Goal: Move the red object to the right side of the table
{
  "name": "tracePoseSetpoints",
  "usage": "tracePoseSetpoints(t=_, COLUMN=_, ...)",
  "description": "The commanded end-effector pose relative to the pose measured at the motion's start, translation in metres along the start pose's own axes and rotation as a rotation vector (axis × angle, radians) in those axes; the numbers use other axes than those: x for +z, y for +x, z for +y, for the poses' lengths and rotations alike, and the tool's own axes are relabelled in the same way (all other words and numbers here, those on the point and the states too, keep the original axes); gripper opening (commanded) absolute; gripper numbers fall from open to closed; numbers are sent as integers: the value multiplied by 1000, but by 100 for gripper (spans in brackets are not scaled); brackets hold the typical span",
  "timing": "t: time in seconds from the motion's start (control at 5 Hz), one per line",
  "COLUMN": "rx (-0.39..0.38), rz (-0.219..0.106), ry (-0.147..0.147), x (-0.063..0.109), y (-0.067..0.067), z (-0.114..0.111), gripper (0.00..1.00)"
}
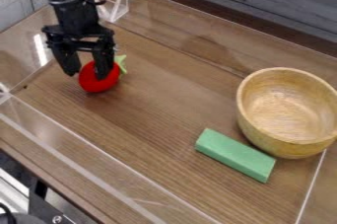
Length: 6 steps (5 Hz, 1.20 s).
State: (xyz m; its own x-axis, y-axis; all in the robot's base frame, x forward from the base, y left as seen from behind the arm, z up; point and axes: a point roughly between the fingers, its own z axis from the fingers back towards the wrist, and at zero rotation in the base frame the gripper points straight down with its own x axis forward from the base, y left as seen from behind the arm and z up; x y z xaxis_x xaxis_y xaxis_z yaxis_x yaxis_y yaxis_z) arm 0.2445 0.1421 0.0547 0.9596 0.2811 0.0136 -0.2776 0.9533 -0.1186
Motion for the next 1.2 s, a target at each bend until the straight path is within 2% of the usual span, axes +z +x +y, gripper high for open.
tracePoseSetpoints(t=0.0, rx=1, rz=-59, ry=4, x=7, y=15, z=14, gripper=100)
tracePoseSetpoints(t=0.2, rx=13, rz=-73, ry=-3, x=7, y=23, z=24, gripper=100)
tracePoseSetpoints(t=0.4, rx=-26, rz=-71, ry=-13, x=11, y=33, z=25, gripper=100)
tracePoseSetpoints(t=0.8, rx=-104, rz=-38, ry=-22, x=8, y=45, z=23, gripper=100)
tracePoseSetpoints(t=1.0, rx=-132, rz=-19, ry=-25, x=0, y=45, z=25, gripper=100)
